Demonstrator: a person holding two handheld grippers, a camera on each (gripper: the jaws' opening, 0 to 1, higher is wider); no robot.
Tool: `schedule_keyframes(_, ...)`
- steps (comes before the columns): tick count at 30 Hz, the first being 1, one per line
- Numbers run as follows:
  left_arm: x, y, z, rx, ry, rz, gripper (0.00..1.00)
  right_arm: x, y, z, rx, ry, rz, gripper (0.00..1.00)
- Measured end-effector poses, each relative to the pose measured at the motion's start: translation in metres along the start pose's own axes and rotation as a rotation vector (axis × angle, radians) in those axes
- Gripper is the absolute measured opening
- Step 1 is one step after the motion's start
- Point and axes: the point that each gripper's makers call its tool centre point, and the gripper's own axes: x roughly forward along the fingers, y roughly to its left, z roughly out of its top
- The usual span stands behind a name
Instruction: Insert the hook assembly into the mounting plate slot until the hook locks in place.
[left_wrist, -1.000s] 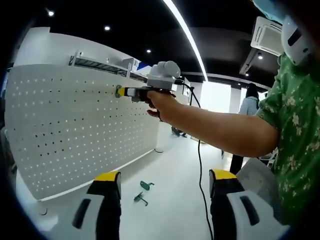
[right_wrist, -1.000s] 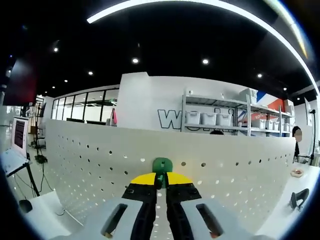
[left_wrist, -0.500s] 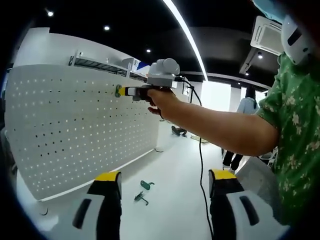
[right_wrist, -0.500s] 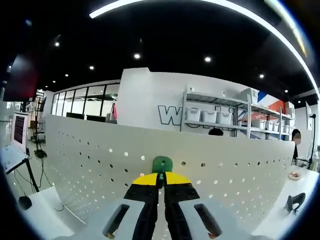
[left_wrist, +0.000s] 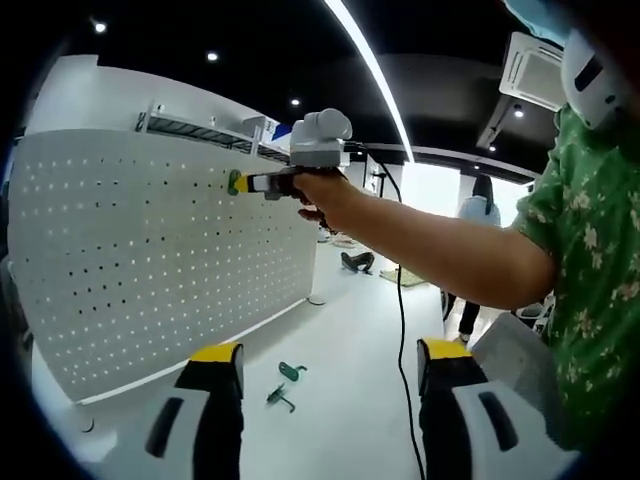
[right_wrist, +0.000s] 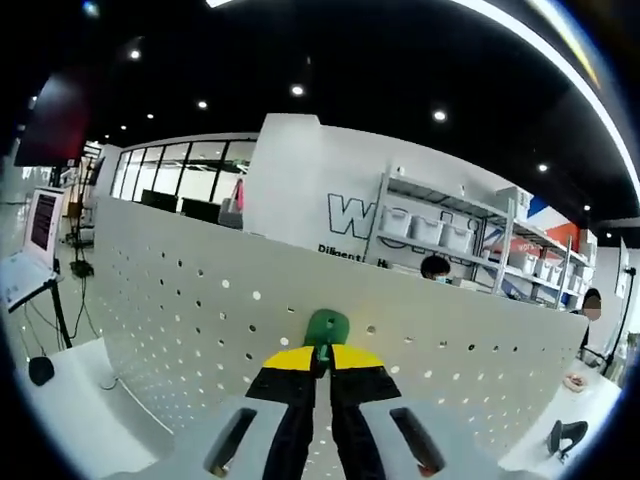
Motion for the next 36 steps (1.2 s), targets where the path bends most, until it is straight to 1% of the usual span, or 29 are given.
schedule_keyframes(4, -0.0004, 0.0, 0.0001, 0.003, 0.0, 0.0, 0.72, -0.0015, -0.0024, 0.0027, 0.026, -0.02, -0.009, 0.04)
schedule_keyframes(8, -0.0018, 0.0008, -0.0019, 0.003, 0.007, 0.003, 0.72, -0.0018, -0.0013, 0.0027, 0.027, -0.03, -0.011, 0.03)
schedule_keyframes(10, -0.0017, 0.0008, -0.0024, 0.003, 0.008, 0.004, 0.72, -0.0019, -0.0009, 0.0028, -0.005, -0.026, -0.017, 0.02)
schedule_keyframes(11, -0.0016, 0.0008, -0.0023, 0.003, 0.008, 0.004, 0.72, -0.0005, -0.0024, 0.0028, -0.053, -0.017, -0.022, 0.02)
schedule_keyframes(13, -0.0013, 0.0006, -0.0017, 0.002, 0.006, 0.003, 0.72, 0.001, -0.0023, 0.0025, -0.088, -0.007, -0.018, 0.02)
schedule_keyframes(15, -0.0013, 0.0007, -0.0012, 0.003, 0.004, 0.003, 0.72, 0.0004, -0.0022, 0.0026, -0.093, -0.001, -0.012, 0.02)
schedule_keyframes(16, -0.0013, 0.0007, -0.001, 0.003, 0.003, 0.003, 0.72, 0.0006, -0.0023, 0.0026, -0.144, 0.008, -0.003, 0.02)
schedule_keyframes(17, -0.0013, 0.0007, -0.0012, 0.003, 0.003, 0.003, 0.72, 0.0011, -0.0019, 0.0024, -0.147, 0.012, -0.004, 0.02)
schedule_keyframes(20, -0.0015, 0.0009, -0.0021, 0.002, 0.006, 0.003, 0.72, 0.0018, -0.0026, 0.0023, -0.119, 0.009, 0.001, 0.02)
schedule_keyframes(23, -0.0013, 0.0008, -0.0017, 0.001, 0.004, 0.003, 0.72, 0.0027, -0.0023, 0.0022, -0.156, 0.013, -0.006, 0.02)
schedule_keyframes(28, -0.0013, 0.0001, -0.0009, 0.004, 0.004, 0.001, 0.72, 0.0038, -0.0036, 0.0009, -0.113, 0.006, 0.003, 0.04)
schedule_keyframes(30, -0.0012, 0.0001, -0.0008, 0.006, 0.005, 0.0, 0.72, 0.0042, -0.0047, -0.0012, -0.118, 0.008, -0.005, 0.09)
schedule_keyframes(31, -0.0011, 0.0, -0.0004, 0.006, 0.004, 0.0, 0.72, 0.004, -0.0036, -0.0029, -0.098, 0.012, 0.004, 0.09)
schedule_keyframes(36, -0.0004, -0.0009, -0.0001, 0.008, 0.006, -0.003, 0.72, 0.0027, -0.0037, -0.0026, -0.105, 0.003, 0.005, 0.09)
